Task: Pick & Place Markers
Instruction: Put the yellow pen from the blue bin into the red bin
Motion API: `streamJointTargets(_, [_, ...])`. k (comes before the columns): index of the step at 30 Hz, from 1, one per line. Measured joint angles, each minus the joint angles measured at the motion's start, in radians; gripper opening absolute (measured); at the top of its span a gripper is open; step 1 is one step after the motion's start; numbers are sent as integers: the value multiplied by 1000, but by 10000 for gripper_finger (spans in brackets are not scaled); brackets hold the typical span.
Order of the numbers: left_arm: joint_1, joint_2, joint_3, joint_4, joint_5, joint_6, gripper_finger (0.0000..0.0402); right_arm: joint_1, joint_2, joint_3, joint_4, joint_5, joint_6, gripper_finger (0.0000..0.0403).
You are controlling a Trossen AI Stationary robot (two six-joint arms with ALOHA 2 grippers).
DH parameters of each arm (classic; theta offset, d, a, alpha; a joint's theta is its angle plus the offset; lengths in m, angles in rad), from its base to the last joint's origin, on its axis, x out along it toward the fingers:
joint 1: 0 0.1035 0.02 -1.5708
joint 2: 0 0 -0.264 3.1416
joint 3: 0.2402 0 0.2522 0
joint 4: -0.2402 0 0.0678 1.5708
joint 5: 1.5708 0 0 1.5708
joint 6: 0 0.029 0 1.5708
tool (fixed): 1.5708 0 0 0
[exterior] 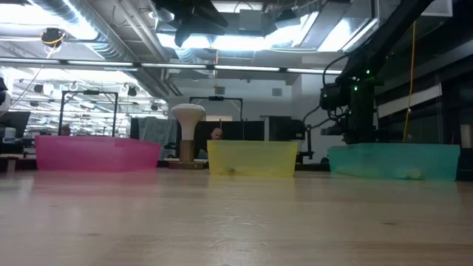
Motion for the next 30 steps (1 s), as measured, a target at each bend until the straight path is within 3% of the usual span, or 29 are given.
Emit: streamJointTargets(30, [0, 0, 0, 0, 2, 10, 86, 0, -39, 26, -51, 3, -26, 0])
